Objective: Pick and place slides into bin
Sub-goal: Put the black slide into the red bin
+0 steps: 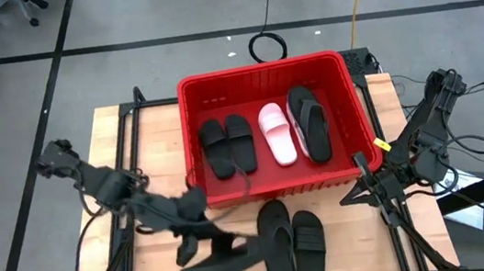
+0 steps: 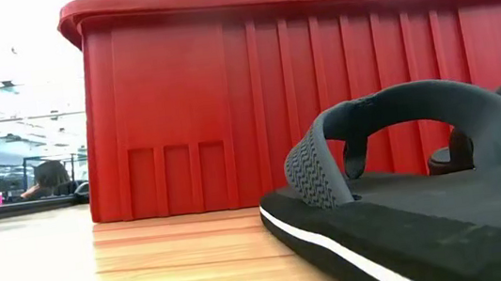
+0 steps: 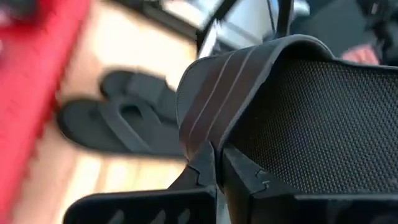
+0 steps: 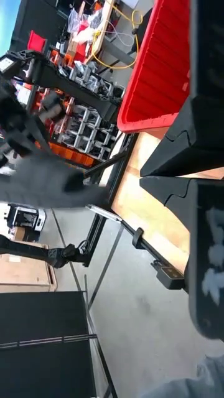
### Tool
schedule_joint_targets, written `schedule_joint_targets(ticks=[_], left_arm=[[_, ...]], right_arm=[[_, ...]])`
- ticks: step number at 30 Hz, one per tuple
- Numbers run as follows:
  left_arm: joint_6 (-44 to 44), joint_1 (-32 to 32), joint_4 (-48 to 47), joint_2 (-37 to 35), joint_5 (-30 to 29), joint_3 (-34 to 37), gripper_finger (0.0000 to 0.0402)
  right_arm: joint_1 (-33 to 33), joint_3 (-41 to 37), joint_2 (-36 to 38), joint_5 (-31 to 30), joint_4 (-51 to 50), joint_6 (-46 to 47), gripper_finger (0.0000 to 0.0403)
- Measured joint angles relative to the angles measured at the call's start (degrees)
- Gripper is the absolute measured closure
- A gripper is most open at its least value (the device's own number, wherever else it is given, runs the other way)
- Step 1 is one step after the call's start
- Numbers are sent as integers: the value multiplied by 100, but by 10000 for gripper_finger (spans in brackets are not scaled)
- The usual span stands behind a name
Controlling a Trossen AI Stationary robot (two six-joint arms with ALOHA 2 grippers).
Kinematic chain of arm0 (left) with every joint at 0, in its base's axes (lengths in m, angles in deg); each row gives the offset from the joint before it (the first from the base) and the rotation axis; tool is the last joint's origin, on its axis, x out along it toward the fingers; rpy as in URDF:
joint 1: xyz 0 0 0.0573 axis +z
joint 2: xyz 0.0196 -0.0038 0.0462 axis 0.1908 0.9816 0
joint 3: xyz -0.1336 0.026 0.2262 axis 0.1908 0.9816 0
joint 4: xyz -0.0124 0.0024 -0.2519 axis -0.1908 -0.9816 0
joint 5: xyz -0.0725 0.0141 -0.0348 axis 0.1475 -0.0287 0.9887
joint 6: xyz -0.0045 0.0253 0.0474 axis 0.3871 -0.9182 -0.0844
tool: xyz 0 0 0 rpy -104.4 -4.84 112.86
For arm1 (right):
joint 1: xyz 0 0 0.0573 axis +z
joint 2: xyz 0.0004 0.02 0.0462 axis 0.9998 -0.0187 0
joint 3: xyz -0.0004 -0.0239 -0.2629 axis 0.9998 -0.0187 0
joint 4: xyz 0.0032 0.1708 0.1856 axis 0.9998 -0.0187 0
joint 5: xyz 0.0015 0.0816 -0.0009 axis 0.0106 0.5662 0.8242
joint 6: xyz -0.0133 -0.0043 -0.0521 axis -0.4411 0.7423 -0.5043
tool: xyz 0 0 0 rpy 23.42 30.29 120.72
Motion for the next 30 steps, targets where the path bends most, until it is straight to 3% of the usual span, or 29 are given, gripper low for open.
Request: schedule_joint_targets(ticks=[12, 18, 22, 30], left_arm=[[-1891, 938, 281, -407, -1773, -2, 401], [-3043, 1567, -336, -302, -3021, -9, 401], [-3142, 1937, -1073, -37, -3644, -7, 401], [-3296, 2492, -1524, 830, -3816, -7, 401]], right_arm=[[0, 0, -2, -319, -2, -28, 403], [0, 0, -2, -460, 0, -34, 403], [0, 0, -2, -470, -2, -22, 403], [0, 0, -2, -470, 0, -19, 403]])
